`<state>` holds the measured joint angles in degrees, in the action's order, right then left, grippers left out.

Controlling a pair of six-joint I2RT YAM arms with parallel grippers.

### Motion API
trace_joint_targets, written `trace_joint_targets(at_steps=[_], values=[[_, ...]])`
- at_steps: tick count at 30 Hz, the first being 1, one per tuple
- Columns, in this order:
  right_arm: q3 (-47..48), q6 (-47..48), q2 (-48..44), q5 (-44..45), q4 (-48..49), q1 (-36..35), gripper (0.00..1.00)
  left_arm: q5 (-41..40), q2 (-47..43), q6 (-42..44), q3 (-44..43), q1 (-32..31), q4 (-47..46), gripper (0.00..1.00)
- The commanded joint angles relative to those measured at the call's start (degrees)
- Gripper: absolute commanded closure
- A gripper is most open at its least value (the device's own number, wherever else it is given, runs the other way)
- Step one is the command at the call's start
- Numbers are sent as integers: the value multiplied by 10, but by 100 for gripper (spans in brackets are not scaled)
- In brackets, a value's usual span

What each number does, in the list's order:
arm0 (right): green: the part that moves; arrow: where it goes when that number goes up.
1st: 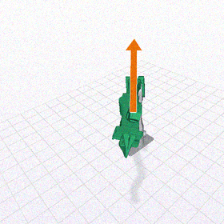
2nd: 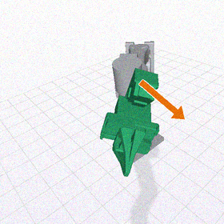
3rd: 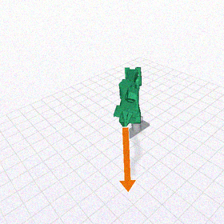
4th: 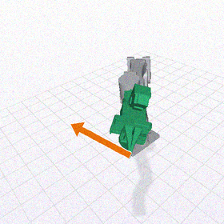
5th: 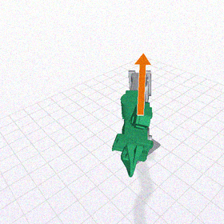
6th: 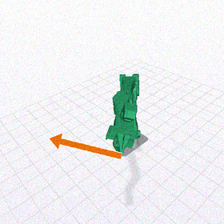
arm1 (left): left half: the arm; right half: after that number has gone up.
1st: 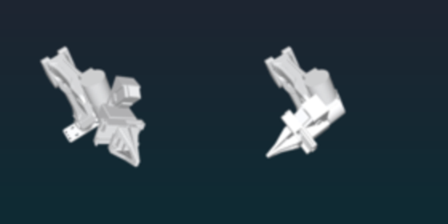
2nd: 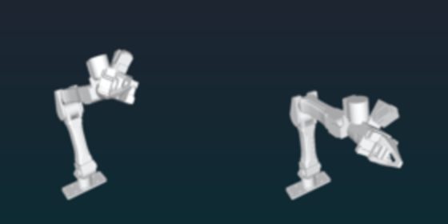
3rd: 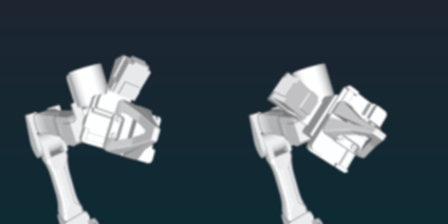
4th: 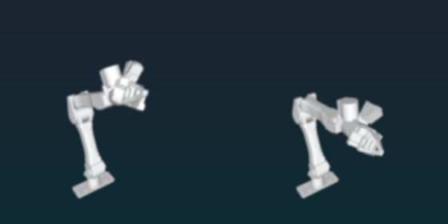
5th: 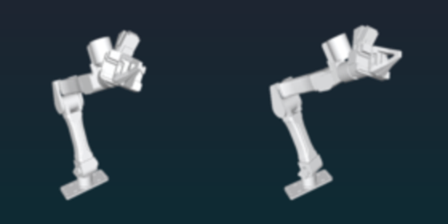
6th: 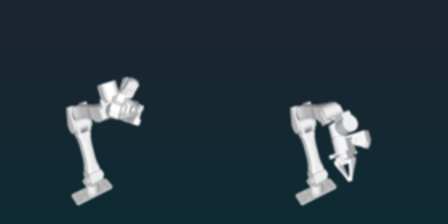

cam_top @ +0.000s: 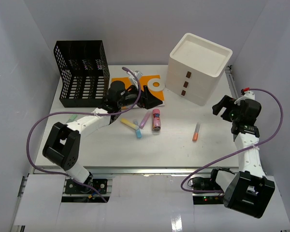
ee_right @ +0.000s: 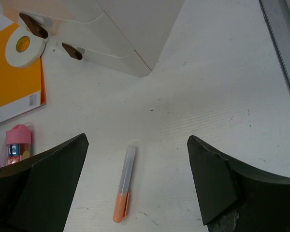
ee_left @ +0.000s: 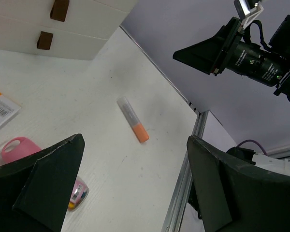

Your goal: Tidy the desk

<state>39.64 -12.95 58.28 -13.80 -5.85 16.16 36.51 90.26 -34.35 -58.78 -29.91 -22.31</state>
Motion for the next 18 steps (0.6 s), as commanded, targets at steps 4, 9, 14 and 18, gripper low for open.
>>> trace_joint_targets(at_steps=[4, 9, 14, 18], values=[[-6, 81, -48, -139, 48, 2, 10, -27, 43, 57, -76, -33, 0, 2], [-63, 245, -54, -342, 70, 2, 10, -52, 65, 84, -103, -46, 20, 2], [-18, 324, -28, -403, -18, 2, 10, -75, 88, 110, -133, -59, 42, 2], [-20, 341, -40, -448, -30, 2, 10, -98, 114, 121, -157, -68, 51, 2]])
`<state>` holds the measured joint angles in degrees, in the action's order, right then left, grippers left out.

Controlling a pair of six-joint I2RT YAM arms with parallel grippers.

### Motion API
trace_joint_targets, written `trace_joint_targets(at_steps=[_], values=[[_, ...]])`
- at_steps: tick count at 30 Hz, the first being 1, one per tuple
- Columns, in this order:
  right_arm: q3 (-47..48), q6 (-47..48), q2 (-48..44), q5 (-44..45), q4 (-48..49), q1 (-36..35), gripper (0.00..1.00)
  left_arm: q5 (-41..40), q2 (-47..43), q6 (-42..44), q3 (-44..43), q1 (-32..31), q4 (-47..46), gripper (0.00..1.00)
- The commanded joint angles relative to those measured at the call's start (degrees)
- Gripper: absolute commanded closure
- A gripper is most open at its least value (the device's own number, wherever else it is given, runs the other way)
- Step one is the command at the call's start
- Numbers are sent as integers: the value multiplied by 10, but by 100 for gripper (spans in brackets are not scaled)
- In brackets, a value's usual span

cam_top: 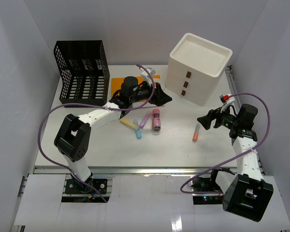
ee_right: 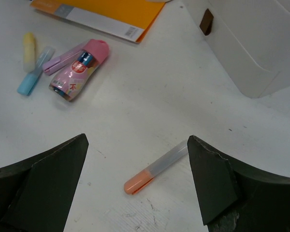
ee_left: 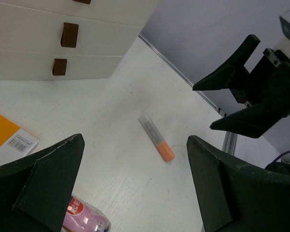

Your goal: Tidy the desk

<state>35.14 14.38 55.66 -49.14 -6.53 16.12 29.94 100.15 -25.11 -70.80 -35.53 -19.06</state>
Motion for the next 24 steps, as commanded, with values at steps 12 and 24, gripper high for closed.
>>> trace_joint_targets(at_steps=[12, 24], values=[[20, 74, -19, -117, -20, 7, 10, -122, 153, 63, -214, -45, 20, 12], [26, 55, -21, -119, -19, 12, 10, -187, 293, 42, -377, -63, -16, 19]])
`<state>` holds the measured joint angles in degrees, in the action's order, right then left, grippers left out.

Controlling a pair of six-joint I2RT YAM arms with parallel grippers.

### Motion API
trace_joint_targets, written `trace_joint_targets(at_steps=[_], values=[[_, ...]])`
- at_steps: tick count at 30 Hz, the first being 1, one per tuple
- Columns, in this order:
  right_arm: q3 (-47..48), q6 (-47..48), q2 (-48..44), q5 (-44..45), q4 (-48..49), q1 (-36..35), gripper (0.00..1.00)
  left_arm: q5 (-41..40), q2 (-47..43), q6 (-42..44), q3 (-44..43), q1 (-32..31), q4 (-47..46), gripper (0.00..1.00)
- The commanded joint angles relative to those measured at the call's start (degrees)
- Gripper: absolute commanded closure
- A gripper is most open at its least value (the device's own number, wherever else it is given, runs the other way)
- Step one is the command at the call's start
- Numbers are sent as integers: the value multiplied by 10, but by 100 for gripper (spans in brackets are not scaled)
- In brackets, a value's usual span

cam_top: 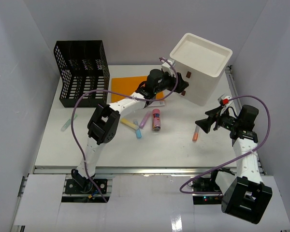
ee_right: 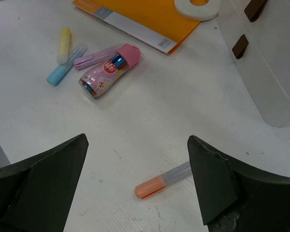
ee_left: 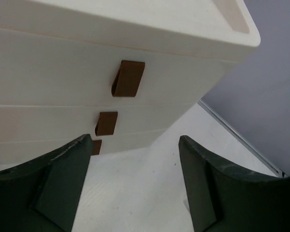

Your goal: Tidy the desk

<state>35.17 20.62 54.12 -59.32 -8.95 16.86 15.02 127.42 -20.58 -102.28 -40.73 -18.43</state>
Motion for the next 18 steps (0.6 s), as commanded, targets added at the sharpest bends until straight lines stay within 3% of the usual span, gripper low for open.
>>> trace_joint_targets(at_steps=[1, 11, 18], values=[[26, -9, -6, -17, 5, 4, 10, -42, 32, -2, -73, -13, -25, 21], [29, -15, -10, -24, 5, 4, 10, -91, 94, 14, -150, -31, -39, 30], [28, -17, -10, -30, 4, 4, 10, -128, 112, 23, -182, -38, -37, 46]])
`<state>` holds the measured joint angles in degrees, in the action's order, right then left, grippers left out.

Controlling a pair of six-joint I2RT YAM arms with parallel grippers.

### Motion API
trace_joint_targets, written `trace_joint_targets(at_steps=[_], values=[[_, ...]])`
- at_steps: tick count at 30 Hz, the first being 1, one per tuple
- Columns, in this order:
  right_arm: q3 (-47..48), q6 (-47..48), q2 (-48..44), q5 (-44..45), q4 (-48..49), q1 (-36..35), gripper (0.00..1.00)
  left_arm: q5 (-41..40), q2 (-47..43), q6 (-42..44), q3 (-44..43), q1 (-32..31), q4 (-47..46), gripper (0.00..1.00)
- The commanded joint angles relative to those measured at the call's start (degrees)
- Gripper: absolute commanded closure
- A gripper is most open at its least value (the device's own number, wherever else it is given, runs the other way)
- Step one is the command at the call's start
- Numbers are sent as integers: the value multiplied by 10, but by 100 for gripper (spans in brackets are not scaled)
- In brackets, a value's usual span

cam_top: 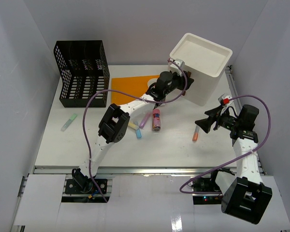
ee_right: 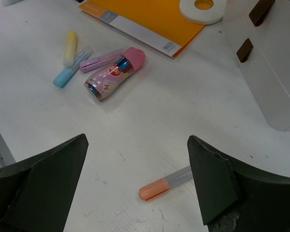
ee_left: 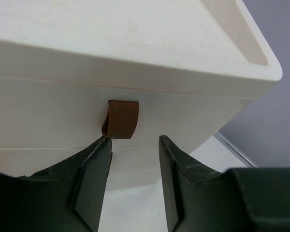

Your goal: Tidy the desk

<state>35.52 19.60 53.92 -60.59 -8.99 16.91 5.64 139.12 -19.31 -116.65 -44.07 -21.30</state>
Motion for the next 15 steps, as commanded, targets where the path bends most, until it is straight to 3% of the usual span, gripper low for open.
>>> trace_joint_targets(at_steps=[1, 4, 15], values=[[24, -7, -8, -17, 5, 3, 10, -38, -3, 11, -41, -5, -8, 47], [24, -7, -7, -17, 5, 4, 10, -46, -1, 17, -49, -8, -6, 54], [22, -6, -5, -16, 5, 3, 10, -44, -40, 48, -10, -18, -20, 99]])
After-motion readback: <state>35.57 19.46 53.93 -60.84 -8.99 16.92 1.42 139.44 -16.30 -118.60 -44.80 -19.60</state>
